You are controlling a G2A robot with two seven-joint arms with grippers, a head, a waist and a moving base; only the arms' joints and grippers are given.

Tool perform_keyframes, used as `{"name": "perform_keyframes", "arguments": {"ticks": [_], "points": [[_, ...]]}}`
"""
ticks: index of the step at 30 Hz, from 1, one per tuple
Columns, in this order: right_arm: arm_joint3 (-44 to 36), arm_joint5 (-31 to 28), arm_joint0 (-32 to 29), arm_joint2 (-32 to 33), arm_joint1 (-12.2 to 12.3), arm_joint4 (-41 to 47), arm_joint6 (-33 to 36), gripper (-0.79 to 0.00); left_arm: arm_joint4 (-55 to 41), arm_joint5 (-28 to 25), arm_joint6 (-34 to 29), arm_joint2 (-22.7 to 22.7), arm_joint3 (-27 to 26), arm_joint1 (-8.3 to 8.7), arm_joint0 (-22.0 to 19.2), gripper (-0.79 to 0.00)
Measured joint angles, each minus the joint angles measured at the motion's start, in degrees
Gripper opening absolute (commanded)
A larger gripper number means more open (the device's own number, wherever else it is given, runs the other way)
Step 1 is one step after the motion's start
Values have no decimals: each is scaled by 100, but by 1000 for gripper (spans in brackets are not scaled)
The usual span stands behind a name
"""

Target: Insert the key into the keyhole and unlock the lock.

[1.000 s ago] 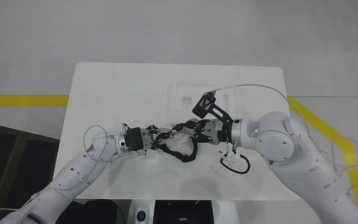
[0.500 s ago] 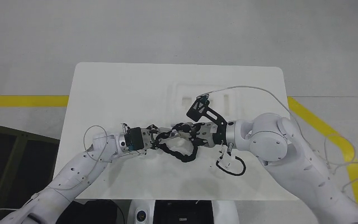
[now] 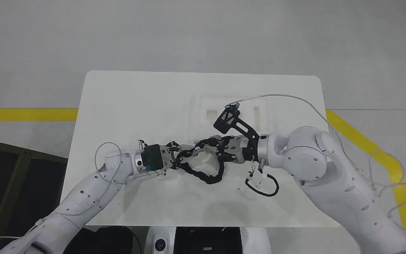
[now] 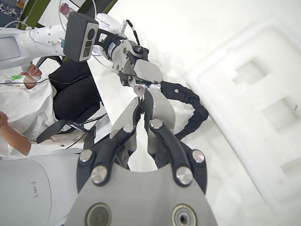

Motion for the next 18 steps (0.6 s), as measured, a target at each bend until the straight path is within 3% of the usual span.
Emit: {"name": "perform_keyframes", "arguments": {"ticks": [18], "points": [[81, 62, 11, -66, -38, -142, 34, -785, 0, 0, 0, 0, 0, 0, 0, -785]]}}
